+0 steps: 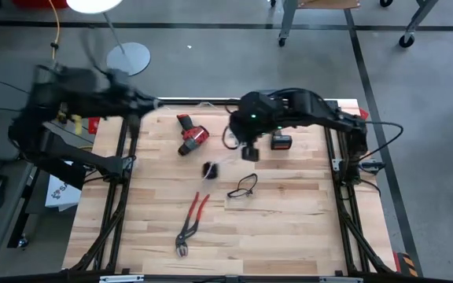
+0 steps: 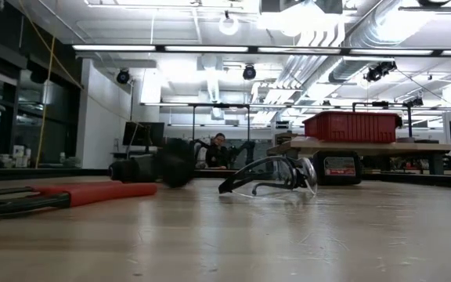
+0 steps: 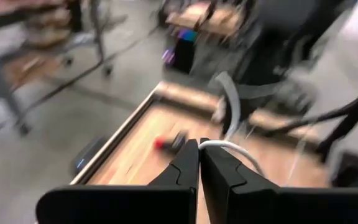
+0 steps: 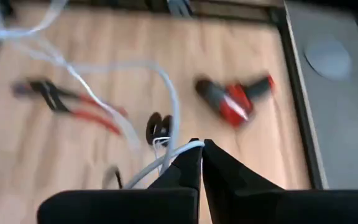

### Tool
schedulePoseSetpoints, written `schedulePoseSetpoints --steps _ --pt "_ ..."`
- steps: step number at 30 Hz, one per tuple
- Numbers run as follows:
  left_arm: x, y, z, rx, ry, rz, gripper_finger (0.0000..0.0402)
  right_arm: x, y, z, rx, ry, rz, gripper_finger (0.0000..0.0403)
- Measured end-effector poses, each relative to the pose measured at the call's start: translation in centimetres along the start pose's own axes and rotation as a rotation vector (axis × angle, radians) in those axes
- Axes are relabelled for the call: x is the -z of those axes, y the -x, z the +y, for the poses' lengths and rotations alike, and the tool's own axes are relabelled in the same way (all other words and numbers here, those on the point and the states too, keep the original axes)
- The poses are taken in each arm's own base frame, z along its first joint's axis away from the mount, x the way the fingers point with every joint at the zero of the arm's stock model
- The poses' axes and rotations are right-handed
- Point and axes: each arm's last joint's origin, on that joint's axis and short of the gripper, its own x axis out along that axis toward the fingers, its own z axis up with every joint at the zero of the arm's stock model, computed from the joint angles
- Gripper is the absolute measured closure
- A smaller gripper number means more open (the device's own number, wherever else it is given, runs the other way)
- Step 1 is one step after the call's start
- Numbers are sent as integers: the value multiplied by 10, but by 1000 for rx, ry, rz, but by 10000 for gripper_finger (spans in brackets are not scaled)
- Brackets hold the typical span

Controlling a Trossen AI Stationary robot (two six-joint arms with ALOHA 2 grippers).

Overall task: Coil cords
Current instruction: Uncoil the white wire from the black spool, then coil the white wire onto the black spool

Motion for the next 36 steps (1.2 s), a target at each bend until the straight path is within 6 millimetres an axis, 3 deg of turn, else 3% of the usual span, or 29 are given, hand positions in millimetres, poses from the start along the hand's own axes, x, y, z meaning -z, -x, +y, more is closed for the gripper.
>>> schedulePoseSetpoints --steps 6,13,17,22,30,36 --pt "36 -48 -3 -117 -26 106 385 18 22 -2 50 -93 116 403" --pt "36 -76 -3 -103 -10 57 353 12 22 7 -104 -132 59 403" --pt "30 -72 -3 -114 -54 37 325 7 22 5 -59 -101 4 389" --pt "19 -60 0 -154 -58 -13 288 2 21 -5 -25 -112 -57 312" --pt "25 -55 4 -247 -105 63 247 -5 25 -14 388 -21 -85 185" --pt "35 -53 7 -286 -98 162 240 7 46 -18 440 -75 -56 168"
